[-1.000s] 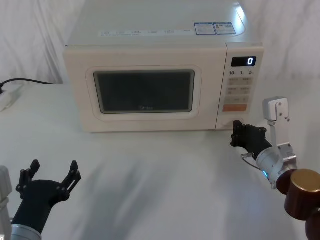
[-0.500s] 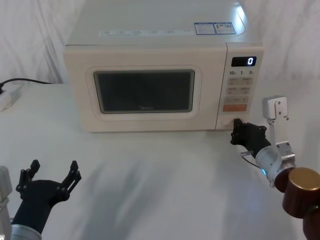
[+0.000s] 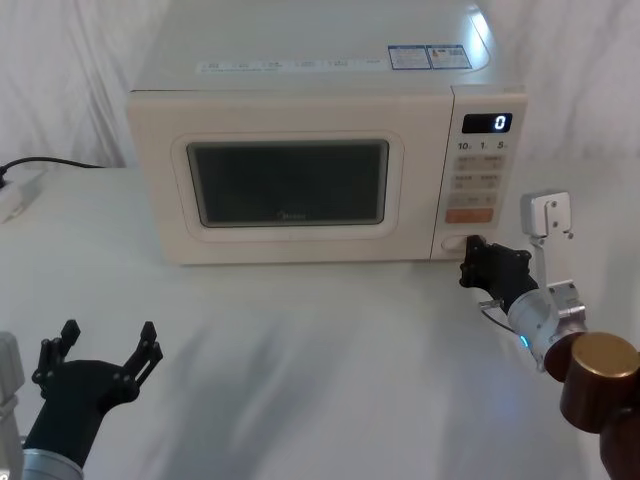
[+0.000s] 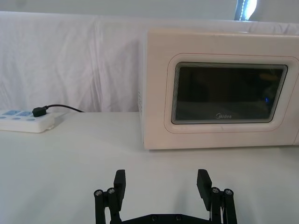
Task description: Press the button to open the microwave door with one hand; close the microwave door with the other hand.
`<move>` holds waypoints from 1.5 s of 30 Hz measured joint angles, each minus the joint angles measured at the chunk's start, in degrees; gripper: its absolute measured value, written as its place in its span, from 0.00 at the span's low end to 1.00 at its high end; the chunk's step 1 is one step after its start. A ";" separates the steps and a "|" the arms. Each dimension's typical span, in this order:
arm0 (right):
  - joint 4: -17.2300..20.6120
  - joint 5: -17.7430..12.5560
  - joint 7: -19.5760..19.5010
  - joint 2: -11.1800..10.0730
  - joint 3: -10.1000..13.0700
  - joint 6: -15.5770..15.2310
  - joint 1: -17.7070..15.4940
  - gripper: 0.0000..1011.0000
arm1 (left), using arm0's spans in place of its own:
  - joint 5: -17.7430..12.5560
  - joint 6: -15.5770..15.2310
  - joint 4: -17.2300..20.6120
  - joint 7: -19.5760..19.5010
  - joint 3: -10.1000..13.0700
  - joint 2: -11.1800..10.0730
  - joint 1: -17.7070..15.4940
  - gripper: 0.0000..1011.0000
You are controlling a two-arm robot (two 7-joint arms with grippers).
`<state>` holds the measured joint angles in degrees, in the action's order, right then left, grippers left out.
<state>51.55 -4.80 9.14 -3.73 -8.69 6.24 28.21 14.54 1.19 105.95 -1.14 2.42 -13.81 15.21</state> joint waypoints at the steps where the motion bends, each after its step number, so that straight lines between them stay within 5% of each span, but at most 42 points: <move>1: -0.34 0.06 -0.09 0.11 0.04 0.13 0.21 0.00 | 0.00 0.00 0.00 0.00 0.00 0.00 0.00 0.99; 45: -6.39 2.07 -1.38 2.02 1.09 2.65 3.77 0.00 | 0.00 0.00 0.00 0.00 0.00 0.00 0.00 0.99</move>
<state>45.16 -2.73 7.76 -1.71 -7.60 8.88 31.98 14.54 1.19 105.95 -1.14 2.41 -13.80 15.21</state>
